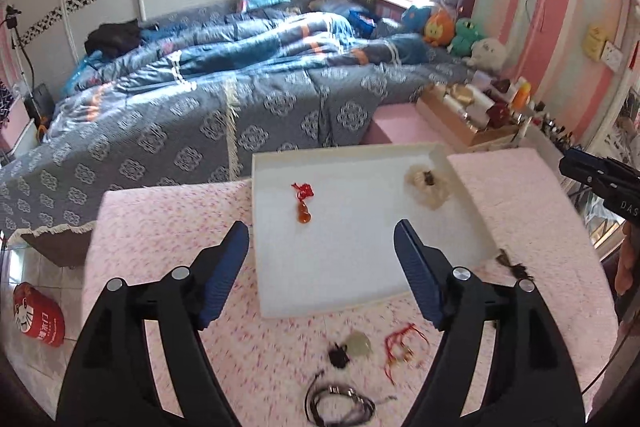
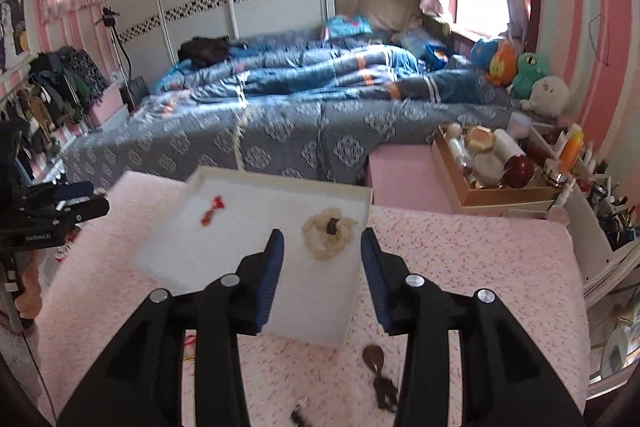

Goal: Organize jewelry
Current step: 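Withdraw both open tools from the tray back over the remaining jewelry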

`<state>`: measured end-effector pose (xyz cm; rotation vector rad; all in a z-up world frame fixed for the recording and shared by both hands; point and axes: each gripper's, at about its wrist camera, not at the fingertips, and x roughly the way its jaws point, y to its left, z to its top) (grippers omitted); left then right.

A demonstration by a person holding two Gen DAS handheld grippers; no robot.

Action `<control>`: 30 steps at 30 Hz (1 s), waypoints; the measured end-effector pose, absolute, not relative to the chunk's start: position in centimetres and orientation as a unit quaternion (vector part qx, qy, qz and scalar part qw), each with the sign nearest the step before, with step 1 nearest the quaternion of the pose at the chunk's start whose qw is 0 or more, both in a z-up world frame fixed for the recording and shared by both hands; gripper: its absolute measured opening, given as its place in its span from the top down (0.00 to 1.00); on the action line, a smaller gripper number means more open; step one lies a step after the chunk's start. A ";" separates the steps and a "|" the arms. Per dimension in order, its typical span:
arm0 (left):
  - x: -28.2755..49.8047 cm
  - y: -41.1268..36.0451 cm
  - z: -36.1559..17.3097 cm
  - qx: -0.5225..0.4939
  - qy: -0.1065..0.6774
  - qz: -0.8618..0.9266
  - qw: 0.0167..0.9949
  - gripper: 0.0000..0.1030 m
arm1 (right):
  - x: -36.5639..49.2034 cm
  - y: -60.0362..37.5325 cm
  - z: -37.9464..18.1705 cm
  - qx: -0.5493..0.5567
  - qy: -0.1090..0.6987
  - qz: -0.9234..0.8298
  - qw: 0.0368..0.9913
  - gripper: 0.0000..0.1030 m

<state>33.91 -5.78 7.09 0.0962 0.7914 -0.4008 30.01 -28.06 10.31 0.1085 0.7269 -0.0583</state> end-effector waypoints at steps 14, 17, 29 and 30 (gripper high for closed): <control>21.5 -3.2 13.5 0.038 0.354 -0.175 0.918 0.17 | 18.5 -26.4 18.3 0.041 0.302 -0.031 0.952 0.60; 19.7 -2.2 13.3 0.024 0.360 -0.160 0.919 0.09 | 16.6 -26.3 18.4 0.042 0.308 -0.034 0.950 0.60; 13.7 0.1 6.3 0.020 0.392 -0.120 0.912 0.03 | 9.3 -25.6 13.8 0.064 0.336 -0.028 0.939 0.44; 13.4 0.1 5.8 0.018 0.396 -0.122 0.910 0.03 | 8.9 -25.6 13.4 0.067 0.340 -0.027 0.938 0.44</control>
